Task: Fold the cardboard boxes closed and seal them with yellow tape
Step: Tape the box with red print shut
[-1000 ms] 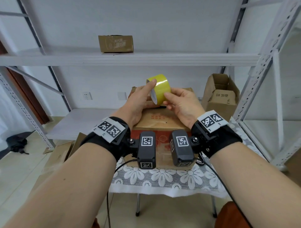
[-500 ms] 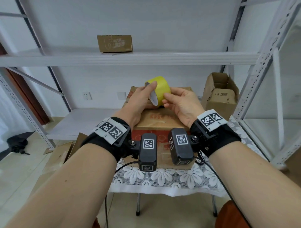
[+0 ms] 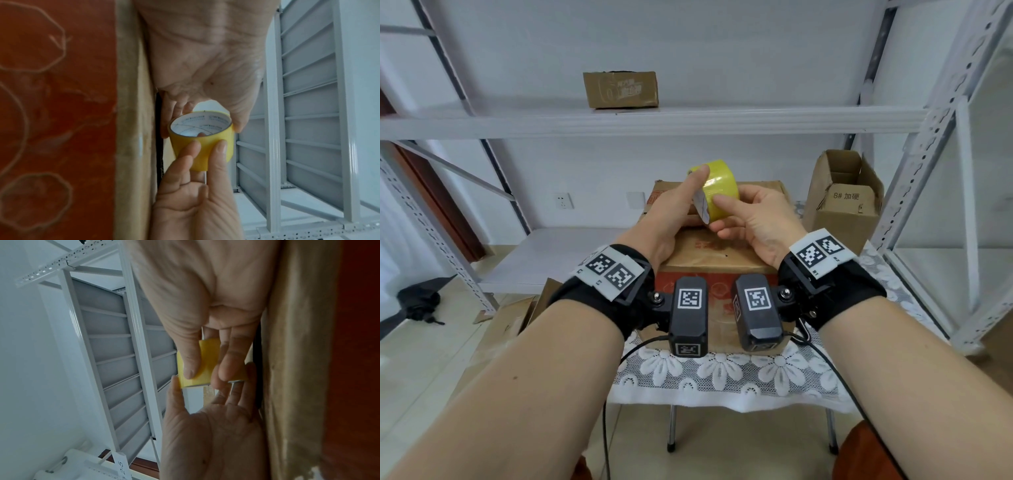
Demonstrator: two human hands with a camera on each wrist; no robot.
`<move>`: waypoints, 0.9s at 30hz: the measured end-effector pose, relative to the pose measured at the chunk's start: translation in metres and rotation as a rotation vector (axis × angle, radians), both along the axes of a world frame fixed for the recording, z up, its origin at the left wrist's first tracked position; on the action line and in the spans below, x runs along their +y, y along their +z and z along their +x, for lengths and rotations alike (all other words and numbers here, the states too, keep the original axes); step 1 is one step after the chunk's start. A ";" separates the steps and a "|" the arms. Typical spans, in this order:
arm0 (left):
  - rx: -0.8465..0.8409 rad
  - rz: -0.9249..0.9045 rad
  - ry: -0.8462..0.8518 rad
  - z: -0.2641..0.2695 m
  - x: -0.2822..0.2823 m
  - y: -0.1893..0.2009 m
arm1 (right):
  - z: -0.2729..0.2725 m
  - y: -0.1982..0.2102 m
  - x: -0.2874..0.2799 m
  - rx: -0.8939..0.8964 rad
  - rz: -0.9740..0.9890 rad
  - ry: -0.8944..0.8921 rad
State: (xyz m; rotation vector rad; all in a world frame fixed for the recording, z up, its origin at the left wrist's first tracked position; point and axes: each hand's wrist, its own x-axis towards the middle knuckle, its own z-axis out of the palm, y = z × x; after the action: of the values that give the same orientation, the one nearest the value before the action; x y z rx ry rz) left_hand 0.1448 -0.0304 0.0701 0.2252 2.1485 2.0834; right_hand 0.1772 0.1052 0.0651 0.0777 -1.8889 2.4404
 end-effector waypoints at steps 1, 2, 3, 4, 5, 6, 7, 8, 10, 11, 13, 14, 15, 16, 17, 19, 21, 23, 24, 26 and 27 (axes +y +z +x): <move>-0.003 0.013 0.014 -0.002 0.000 0.000 | 0.000 -0.001 0.000 0.002 0.013 0.010; -0.007 0.029 0.024 -0.003 -0.001 -0.001 | 0.000 -0.001 -0.001 0.005 0.025 0.016; -0.010 0.043 0.032 -0.005 -0.001 -0.001 | -0.001 -0.002 -0.001 0.010 0.032 0.019; -0.013 0.055 0.031 -0.006 -0.001 -0.002 | -0.001 -0.003 -0.001 0.014 0.033 0.019; -0.010 0.062 0.029 -0.006 -0.002 -0.002 | -0.001 -0.003 -0.001 0.017 0.032 0.016; -0.005 0.072 0.023 -0.005 -0.002 -0.001 | -0.002 -0.003 -0.001 0.016 0.032 0.009; 0.000 0.079 0.018 -0.004 -0.002 -0.001 | -0.002 -0.002 -0.002 0.011 0.031 -0.001; 0.006 0.085 0.009 -0.003 -0.002 -0.001 | -0.002 -0.001 -0.002 0.005 0.033 -0.016; 0.030 0.094 -0.008 -0.002 0.000 -0.001 | -0.002 0.001 -0.002 -0.007 0.037 -0.056; 0.030 0.106 -0.007 -0.002 0.000 -0.001 | -0.002 0.002 -0.002 -0.014 0.032 -0.079; 0.020 0.118 -0.022 -0.002 0.000 -0.003 | -0.003 0.003 -0.001 -0.032 0.004 -0.112; 0.029 0.100 -0.034 -0.003 -0.001 -0.004 | -0.002 0.003 0.000 -0.041 -0.012 -0.118; 0.043 0.074 -0.036 -0.004 -0.001 -0.006 | -0.002 0.004 0.001 -0.048 -0.022 -0.120; 0.055 0.055 -0.030 -0.004 -0.002 -0.007 | -0.002 0.004 0.001 -0.051 -0.028 -0.119; 0.057 0.049 -0.014 -0.004 -0.001 -0.008 | -0.002 0.004 0.001 -0.050 -0.034 -0.114; 0.045 0.069 0.019 -0.005 -0.001 -0.008 | -0.001 0.003 0.001 -0.044 -0.052 -0.098; 0.032 0.093 0.037 -0.005 -0.001 -0.007 | -0.001 0.003 0.001 -0.035 -0.095 -0.069; 0.021 0.102 0.041 -0.005 -0.002 -0.004 | -0.001 0.003 0.001 -0.016 -0.148 -0.035; 0.015 0.104 0.037 -0.004 -0.002 -0.003 | -0.001 0.003 0.001 -0.004 -0.168 -0.020; -0.015 0.114 0.043 -0.001 -0.002 0.000 | 0.000 0.002 0.001 0.014 -0.158 -0.001; -0.022 0.119 0.047 -0.001 -0.003 0.001 | 0.000 0.002 0.000 0.013 -0.122 0.002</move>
State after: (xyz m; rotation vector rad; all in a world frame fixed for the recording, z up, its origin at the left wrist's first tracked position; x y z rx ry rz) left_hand 0.1440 -0.0329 0.0712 0.1658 2.0392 2.2314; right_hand 0.1770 0.1052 0.0670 0.0906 -1.7303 2.5437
